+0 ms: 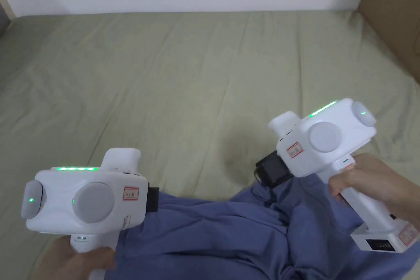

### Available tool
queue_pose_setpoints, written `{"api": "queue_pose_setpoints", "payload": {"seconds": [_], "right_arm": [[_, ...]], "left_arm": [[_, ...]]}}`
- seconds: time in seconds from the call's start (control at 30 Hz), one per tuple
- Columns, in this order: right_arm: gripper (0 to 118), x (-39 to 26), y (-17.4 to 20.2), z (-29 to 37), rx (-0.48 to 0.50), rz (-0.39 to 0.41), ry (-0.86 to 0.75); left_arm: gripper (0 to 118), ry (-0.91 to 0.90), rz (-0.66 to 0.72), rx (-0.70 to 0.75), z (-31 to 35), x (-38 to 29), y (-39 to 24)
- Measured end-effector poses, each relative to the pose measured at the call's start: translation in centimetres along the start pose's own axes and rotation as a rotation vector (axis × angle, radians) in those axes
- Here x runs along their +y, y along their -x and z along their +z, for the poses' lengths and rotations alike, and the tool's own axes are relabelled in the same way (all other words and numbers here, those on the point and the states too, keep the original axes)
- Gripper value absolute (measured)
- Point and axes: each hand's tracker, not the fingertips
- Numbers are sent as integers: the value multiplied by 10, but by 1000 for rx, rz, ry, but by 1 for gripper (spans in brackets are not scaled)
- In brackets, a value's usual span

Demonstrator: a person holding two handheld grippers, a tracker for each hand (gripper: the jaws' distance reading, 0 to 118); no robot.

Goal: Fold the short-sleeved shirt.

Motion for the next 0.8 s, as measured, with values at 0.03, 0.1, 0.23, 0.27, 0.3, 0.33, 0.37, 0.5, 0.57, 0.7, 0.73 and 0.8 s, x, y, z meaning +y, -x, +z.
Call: {"api": "queue_pose_setpoints", "payload": {"seconds": [0.03, 0.1, 0.23, 0.27, 0.3, 0.33, 0.37, 0.5, 0.57, 0.7, 0.73, 0.8], "right_arm": [[100, 0, 1, -18, 9, 25, 56], [81, -7, 5, -52, 16, 22, 179], [48, -8, 11, -29, -1, 12, 97], [18, -8, 13, -27, -26, 35, 88], [3, -8, 15, -29, -87, 41, 86], [3, -7, 12, -29, -17, 2, 99], [3, -7, 12, -29, -23, 9, 96], [3, -9, -5, 7, 32, -145, 16], [3, -9, -16, 45, 59, -202, -83], [3, -12, -44, 129, 12, -247, -251], [3, -15, -49, 155, 1, -260, -300], [3, -25, -63, 199, -24, -315, -387]], "left_arm": [[1, 5, 3, -5, -1, -1, 1], [1, 17, 14, -4, -5, -2, 3], [1, 35, 20, -4, -10, -5, 5], [1, 37, 19, -2, -10, -4, 5], [1, 38, 21, 1, -9, -4, 6], [1, 32, 25, 1, -7, -4, 6], [1, 28, 35, 1, -4, -4, 7], [1, 22, 32, 9, 11, 1, 8], [1, 1, 23, 18, 23, 4, 8], [1, -80, 30, 34, 58, 15, 8], [1, -109, 22, 41, 69, 19, 9], [1, -162, 20, 66, 94, 25, 11]]}}
